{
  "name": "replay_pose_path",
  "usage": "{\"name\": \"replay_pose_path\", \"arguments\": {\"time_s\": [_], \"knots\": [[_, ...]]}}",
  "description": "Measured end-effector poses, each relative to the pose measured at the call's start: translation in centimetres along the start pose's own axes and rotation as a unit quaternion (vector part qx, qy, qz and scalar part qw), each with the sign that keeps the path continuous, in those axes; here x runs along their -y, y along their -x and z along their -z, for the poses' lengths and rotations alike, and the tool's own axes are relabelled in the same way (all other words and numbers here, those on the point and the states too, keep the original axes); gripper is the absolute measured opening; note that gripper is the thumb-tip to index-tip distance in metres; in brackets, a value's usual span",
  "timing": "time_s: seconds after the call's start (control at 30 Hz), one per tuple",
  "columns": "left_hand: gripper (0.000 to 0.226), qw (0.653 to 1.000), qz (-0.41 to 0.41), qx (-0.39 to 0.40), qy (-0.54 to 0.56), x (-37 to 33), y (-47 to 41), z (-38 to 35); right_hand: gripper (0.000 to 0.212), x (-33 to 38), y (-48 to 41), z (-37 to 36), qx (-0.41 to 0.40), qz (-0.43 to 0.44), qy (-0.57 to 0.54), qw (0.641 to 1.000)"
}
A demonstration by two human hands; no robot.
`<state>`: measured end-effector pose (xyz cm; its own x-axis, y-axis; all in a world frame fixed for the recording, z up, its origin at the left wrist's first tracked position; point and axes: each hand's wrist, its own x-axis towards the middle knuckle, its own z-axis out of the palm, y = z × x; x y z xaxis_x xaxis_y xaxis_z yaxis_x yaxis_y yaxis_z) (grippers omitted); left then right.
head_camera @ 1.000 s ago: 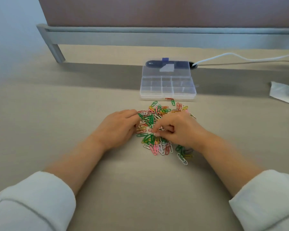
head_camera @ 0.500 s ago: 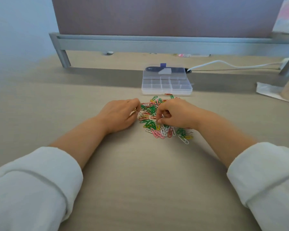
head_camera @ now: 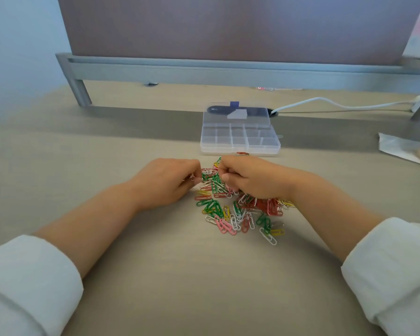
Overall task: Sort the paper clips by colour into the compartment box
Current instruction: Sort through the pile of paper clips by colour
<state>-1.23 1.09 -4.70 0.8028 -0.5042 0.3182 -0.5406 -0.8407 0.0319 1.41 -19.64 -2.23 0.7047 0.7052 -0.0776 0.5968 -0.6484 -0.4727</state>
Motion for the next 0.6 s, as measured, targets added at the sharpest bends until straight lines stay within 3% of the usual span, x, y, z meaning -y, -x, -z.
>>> {"name": "replay_pose_path", "arguments": {"time_s": [0.1, 0.17, 0.3, 0.4, 0.6], "knots": [[0.027, 0.998, 0.035, 0.054, 0.026, -0.7, -0.3, 0.0, 0.020, -0.3, 0.2, 0.3, 0.024, -0.002, -0.042, 0.999], [0.035, 0.997, 0.028, 0.068, 0.037, -1.0, -0.4, -0.1, 0.030, -0.6, 0.2, 0.6, 0.026, -0.005, -0.057, 0.998], [0.025, 0.990, 0.051, 0.042, 0.125, -1.3, -0.7, -0.3, 0.033, -1.0, 0.6, 1.1, 0.020, -0.027, -0.087, 0.996], [0.024, 0.980, 0.065, 0.020, 0.186, -1.5, -0.7, -0.4, 0.031, -1.0, 0.6, 0.7, -0.025, -0.049, -0.115, 0.992], [0.034, 0.966, 0.121, 0.030, 0.225, -1.9, -0.3, 0.2, 0.038, -0.8, -0.4, -0.5, -0.106, -0.055, -0.038, 0.992]]}}
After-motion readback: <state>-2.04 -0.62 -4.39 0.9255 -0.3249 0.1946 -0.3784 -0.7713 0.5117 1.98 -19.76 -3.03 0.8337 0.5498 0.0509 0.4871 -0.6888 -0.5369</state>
